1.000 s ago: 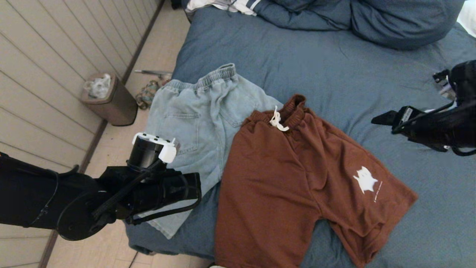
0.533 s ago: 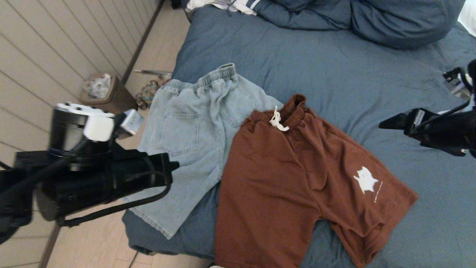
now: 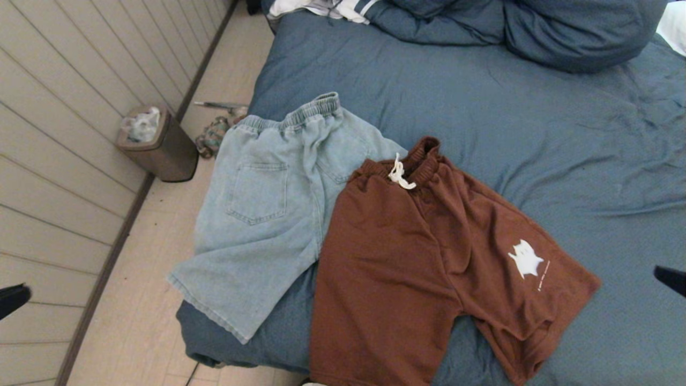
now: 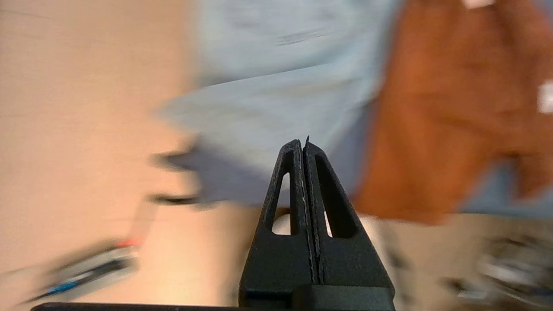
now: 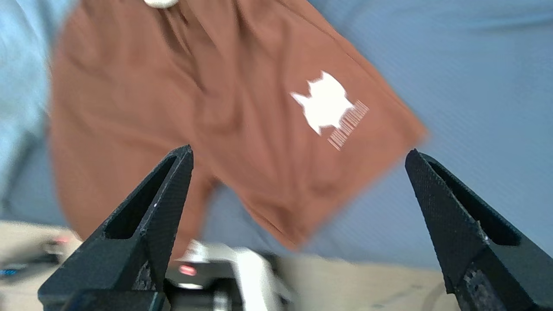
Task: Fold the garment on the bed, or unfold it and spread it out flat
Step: Fold the brown shorts
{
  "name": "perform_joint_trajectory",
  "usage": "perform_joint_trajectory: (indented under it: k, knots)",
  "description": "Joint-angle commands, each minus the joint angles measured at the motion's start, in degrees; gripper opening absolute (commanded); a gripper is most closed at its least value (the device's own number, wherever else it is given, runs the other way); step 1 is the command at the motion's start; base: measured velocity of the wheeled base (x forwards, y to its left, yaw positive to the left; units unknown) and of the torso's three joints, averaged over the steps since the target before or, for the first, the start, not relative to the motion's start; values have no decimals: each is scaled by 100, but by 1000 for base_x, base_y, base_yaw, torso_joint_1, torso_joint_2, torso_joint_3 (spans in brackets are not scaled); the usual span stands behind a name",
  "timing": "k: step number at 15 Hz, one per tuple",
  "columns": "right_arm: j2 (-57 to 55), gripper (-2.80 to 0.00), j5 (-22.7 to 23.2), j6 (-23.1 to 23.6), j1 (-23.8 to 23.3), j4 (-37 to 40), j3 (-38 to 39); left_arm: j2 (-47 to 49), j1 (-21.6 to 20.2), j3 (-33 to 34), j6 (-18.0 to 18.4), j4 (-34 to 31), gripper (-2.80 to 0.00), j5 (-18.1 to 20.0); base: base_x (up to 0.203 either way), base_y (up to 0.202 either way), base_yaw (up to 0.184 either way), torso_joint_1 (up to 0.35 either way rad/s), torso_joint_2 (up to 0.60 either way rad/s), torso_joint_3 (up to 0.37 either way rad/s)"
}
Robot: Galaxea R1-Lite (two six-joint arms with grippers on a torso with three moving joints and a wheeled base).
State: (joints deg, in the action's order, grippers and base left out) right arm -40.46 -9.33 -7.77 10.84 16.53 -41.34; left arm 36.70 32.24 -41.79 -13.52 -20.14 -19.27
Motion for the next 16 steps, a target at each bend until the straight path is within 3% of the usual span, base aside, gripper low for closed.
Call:
perform_joint_trajectory:
  k: [1,3,5,7,10,11,13,15,16]
  knots:
    - [1440,0,-224,150,28,167,719,-1480,-109,195,110,-1198,-280,-533,0,0,0,0,0,0]
    - [1949,0,-311,220,-109,378,1238,-1693,-830,276,33,-1629,-280,-637,0,0,0,0,0,0]
    - [2539,0,-388,214,-265,399,1619,-2037,-1545,483,-3,-1733,-280,-253,0,0,0,0,0,0]
    - [2561,0,-648,86,-322,-7,2327,-2079,-1689,987,-62,-1669,-280,-158,0,0,0,0,0,0]
    - [2540,0,-671,508,-343,-1360,3361,-2079,-1763,1155,-26,-1440,-280,-96,0,0,0,0,0,0]
    - [2541,0,-774,618,-345,-1433,3574,-2079,-1974,1187,-38,-1500,-280,-100,0,0,0,0,0,0]
    - [2534,0,-1024,378,-346,-1608,3739,-2089,-2423,1476,-47,-1558,-280,-114,0,0,0,0,0,0]
    - [2534,0,-1012,340,-346,-1650,3802,-2097,-2455,1453,-63,-1604,-280,-146,0,0,0,0,0,0]
    - [2539,0,-1018,274,-346,-1732,3823,-2097,-2565,1468,-72,-1676,-280,-361,0,0,0,0,0,0]
